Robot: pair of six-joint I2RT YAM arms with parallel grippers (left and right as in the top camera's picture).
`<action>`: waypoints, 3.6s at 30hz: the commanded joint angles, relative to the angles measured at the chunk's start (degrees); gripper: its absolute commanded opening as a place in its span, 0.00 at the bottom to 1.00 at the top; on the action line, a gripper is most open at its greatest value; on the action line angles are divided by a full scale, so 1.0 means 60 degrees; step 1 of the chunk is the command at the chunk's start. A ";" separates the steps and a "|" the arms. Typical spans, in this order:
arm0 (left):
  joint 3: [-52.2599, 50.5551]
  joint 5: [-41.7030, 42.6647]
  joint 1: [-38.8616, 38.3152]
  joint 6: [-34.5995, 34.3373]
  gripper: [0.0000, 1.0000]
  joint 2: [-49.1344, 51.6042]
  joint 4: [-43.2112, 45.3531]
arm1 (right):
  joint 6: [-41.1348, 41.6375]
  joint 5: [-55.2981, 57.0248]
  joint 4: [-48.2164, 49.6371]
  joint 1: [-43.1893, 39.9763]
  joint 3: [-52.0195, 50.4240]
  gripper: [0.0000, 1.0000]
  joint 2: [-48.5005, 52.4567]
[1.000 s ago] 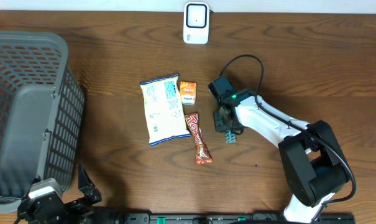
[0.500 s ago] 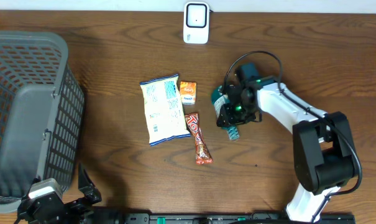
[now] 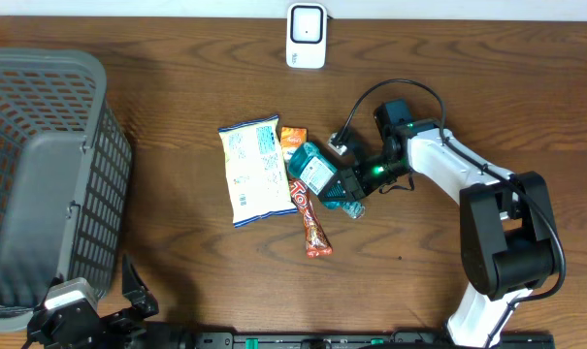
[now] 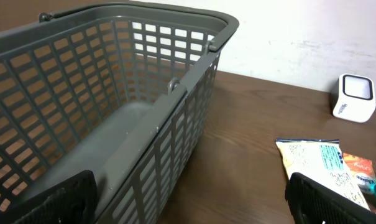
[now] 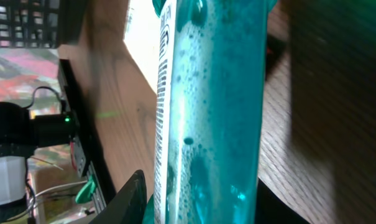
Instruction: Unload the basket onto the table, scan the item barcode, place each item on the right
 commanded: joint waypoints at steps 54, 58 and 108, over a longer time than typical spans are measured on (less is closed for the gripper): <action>-0.0692 -0.0266 0.0033 -0.0667 0.98 -0.0004 -0.0943 | 0.2306 0.4433 -0.0725 0.2295 -0.0055 0.01 0.1035; -0.0692 -0.0266 0.0033 -0.0667 0.98 -0.0004 -0.0943 | 0.1490 0.2499 -0.0750 0.1781 0.0033 0.01 0.0852; -0.0692 -0.0266 0.0033 -0.0667 0.98 0.0000 -0.0943 | 0.0688 -0.0907 0.0004 0.0357 0.0033 0.01 -0.3850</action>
